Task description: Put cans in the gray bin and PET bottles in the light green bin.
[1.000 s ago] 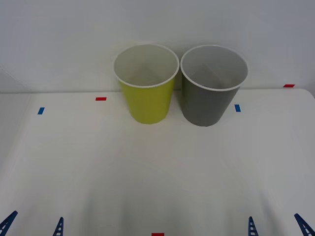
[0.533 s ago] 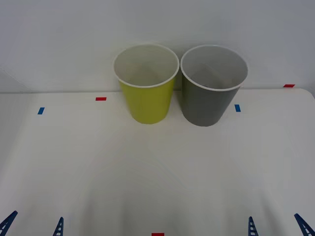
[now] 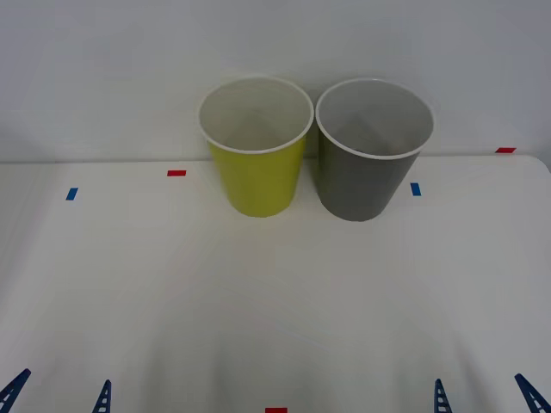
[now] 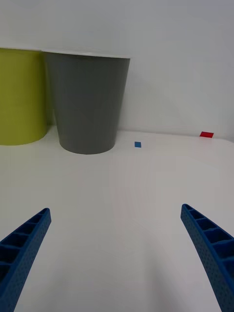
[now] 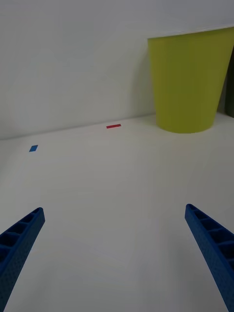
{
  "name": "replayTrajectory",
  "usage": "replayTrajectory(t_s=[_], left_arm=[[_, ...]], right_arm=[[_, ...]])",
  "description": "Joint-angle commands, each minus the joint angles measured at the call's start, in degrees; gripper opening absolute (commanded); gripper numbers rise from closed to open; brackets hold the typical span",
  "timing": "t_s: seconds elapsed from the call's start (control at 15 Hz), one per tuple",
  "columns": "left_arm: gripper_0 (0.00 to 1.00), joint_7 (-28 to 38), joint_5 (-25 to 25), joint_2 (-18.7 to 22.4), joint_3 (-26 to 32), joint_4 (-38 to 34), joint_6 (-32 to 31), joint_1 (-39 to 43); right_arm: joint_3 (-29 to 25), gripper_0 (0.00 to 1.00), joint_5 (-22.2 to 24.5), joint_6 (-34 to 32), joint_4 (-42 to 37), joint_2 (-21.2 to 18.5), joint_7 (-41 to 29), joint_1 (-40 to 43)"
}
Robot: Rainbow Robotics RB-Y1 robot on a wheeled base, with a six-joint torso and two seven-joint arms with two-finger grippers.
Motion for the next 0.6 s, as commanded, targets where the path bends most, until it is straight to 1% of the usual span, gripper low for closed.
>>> replayTrajectory(t_s=[0.07, 0.6], left_arm=[[1.0, 0.0, 0.0, 0.0, 0.0, 0.0, 0.0, 0.0], [1.0, 0.0, 0.0, 0.0, 0.0, 0.0, 0.0, 0.0]], right_arm=[[0.0, 0.92, 0.0, 0.0, 0.0, 0.0, 0.0, 0.0], [0.0, 0.92, 0.0, 0.0, 0.0, 0.0, 0.0, 0.0]])
